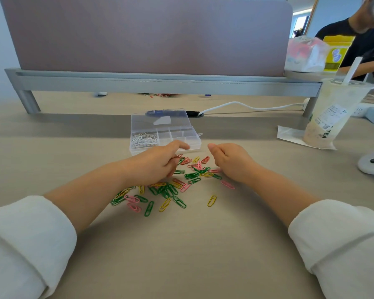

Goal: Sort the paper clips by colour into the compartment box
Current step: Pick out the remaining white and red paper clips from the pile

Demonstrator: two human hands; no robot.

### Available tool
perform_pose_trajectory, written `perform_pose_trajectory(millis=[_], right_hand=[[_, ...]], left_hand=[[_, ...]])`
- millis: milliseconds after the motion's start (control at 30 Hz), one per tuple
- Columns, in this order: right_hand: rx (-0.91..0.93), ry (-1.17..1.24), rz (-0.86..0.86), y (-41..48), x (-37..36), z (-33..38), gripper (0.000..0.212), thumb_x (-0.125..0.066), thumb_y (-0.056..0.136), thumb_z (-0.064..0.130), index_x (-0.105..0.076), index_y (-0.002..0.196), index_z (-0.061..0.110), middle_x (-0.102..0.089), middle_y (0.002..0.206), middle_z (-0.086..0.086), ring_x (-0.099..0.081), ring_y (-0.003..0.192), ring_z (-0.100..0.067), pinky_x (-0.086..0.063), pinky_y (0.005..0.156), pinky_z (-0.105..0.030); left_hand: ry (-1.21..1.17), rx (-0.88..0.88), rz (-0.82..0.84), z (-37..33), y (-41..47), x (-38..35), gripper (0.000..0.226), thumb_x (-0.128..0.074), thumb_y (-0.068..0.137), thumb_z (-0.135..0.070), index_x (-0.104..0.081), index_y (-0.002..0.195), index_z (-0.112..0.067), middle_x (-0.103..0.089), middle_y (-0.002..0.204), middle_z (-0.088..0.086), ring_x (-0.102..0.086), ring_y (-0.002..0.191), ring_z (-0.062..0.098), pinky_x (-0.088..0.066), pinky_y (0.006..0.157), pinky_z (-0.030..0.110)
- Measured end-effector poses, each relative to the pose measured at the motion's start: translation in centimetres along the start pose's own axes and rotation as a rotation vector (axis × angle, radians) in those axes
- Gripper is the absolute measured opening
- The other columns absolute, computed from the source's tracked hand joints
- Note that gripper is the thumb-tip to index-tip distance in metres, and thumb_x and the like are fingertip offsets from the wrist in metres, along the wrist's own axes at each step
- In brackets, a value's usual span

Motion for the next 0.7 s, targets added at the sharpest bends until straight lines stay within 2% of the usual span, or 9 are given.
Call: perform_pose_trajectory(millis=[67,133,200,300,367,467,567,700], right_hand=[[-0.030,0.019,-0.022,0.3,0.1,-0.3,0.053,-0.028,0.100,0.036,-0.045,0.056,0.012,-0.050,0.061,-0.003,-0.045,0.059,-0.016,-0.032,0.058,-0.027],[-0.039,0.040,-0.027,0.5,0.1,-0.5,0.051,-0.030,0.100,0.034,-0.051,0.059,0.014,-0.049,0.057,0.003,-0.046,0.057,-0.010,-0.031,0.055,-0.020],[-0.013,0.033,-0.037,0.8,-0.1,-0.7,0.042,-0.034,0.100,0.028,-0.057,0.068,0.014,-0.045,0.060,0.008,-0.044,0.060,-0.007,-0.029,0.053,-0.014],[0.042,-0.038,-0.022,1.5,-0.4,-0.9,0.025,-0.042,0.097,0.021,-0.066,0.092,0.015,-0.043,0.062,0.014,-0.039,0.058,-0.001,-0.029,0.051,-0.009],[0.066,-0.080,-0.009,1.8,-0.2,-1.2,0.016,-0.051,0.093,0.022,-0.067,0.097,0.019,-0.041,0.061,0.012,-0.040,0.057,-0.003,-0.029,0.054,-0.013],[0.087,-0.108,0.041,2.0,0.2,-1.6,0.015,-0.059,0.088,0.020,-0.070,0.098,0.024,-0.038,0.057,0.008,-0.037,0.053,-0.007,-0.030,0.052,-0.014],[0.112,-0.120,0.075,1.9,0.2,-1.6,0.014,-0.063,0.087,0.022,-0.072,0.096,0.027,-0.037,0.055,0.008,-0.037,0.051,-0.009,-0.029,0.050,-0.013],[0.115,-0.127,0.062,1.9,0.2,-1.7,0.010,-0.068,0.082,0.028,-0.072,0.090,0.023,-0.038,0.056,0.008,-0.037,0.052,-0.008,-0.030,0.052,-0.020]], left_hand=[[-0.024,-0.007,0.000,-0.1,-0.1,0.0,0.026,-0.029,0.100,-0.023,-0.050,0.106,-0.037,-0.053,0.069,-0.004,-0.047,0.062,0.006,-0.037,0.056,0.011],[-0.034,-0.019,-0.021,-0.3,-0.2,0.1,0.026,-0.031,0.099,-0.029,-0.053,0.084,-0.032,-0.048,0.067,-0.004,-0.044,0.063,0.009,-0.037,0.061,0.019],[-0.029,-0.025,-0.046,-0.5,-0.2,0.1,0.036,-0.032,0.096,-0.038,-0.046,0.067,-0.022,-0.042,0.062,-0.005,-0.039,0.059,0.010,-0.035,0.060,0.023],[-0.019,0.002,-0.096,-0.3,-0.1,0.0,0.047,-0.036,0.094,-0.045,-0.034,0.057,-0.015,-0.031,0.052,-0.004,-0.030,0.049,0.010,-0.030,0.053,0.022],[-0.019,0.029,-0.118,0.0,0.0,0.0,0.048,-0.037,0.095,-0.041,-0.034,0.055,-0.014,-0.030,0.050,-0.002,-0.029,0.046,0.010,-0.029,0.050,0.020],[-0.002,0.045,-0.121,0.1,0.1,0.1,0.046,-0.034,0.098,-0.035,-0.045,0.059,-0.013,-0.043,0.057,-0.001,-0.040,0.054,0.012,-0.036,0.058,0.023],[0.000,0.022,-0.067,0.0,0.0,0.1,0.032,-0.033,0.099,-0.027,-0.054,0.075,-0.032,-0.050,0.068,-0.003,-0.046,0.065,0.010,-0.036,0.059,0.014],[0.031,-0.008,0.041,0.2,-0.3,0.1,0.017,-0.050,0.093,-0.029,-0.060,0.083,-0.038,-0.049,0.061,-0.010,-0.045,0.055,-0.001,-0.036,0.058,0.015]])
Point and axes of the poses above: each hand's wrist, its own y-axis towards the middle knuckle, its own x-axis out of the back of the hand, z = x × y, the point moved 3 cm from there along y, towards the middle knuckle
